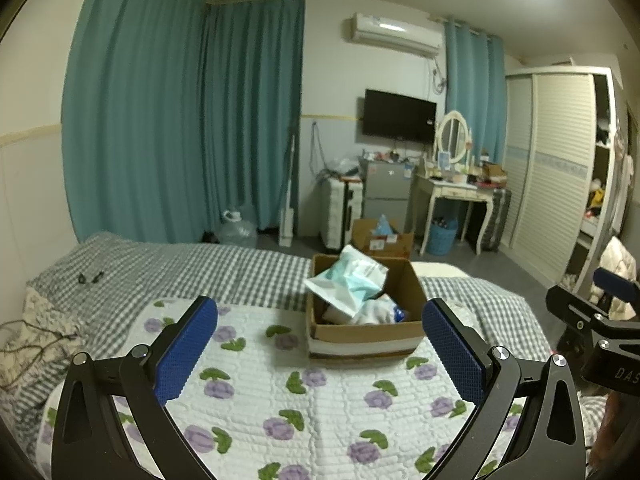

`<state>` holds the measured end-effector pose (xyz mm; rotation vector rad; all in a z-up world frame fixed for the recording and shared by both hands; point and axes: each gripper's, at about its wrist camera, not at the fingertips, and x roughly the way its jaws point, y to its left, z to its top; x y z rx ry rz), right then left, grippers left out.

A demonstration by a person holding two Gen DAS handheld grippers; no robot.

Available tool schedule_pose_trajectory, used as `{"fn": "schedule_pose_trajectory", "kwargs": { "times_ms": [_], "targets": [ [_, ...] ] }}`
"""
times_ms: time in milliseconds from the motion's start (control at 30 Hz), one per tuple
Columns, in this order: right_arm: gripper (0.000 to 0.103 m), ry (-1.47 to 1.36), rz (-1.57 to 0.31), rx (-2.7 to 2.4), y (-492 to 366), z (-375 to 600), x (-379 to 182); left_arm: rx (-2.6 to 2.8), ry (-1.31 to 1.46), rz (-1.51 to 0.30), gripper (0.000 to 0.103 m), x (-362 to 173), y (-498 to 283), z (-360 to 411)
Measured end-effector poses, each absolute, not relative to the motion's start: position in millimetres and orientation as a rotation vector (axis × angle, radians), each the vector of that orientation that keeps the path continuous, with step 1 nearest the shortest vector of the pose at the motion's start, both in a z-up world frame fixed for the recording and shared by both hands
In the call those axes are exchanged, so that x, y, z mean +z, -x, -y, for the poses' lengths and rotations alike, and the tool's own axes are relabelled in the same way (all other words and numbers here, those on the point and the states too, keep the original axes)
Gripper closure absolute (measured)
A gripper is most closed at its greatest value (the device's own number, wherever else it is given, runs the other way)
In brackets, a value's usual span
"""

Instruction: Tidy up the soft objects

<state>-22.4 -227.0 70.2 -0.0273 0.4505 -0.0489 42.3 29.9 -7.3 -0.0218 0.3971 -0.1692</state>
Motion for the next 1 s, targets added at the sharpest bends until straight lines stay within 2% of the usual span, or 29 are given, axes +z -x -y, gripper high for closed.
{"fn": "schedule_pose_trajectory", "kwargs": {
  "times_ms": [1000],
  "targets": [
    [0.000, 0.022, -0.469, -0.063, 19.9, 229.8, 68.3, -0.156, -0.018, -0.383, 0.000, -9.7, -39.3, -21.8]
  ]
}}
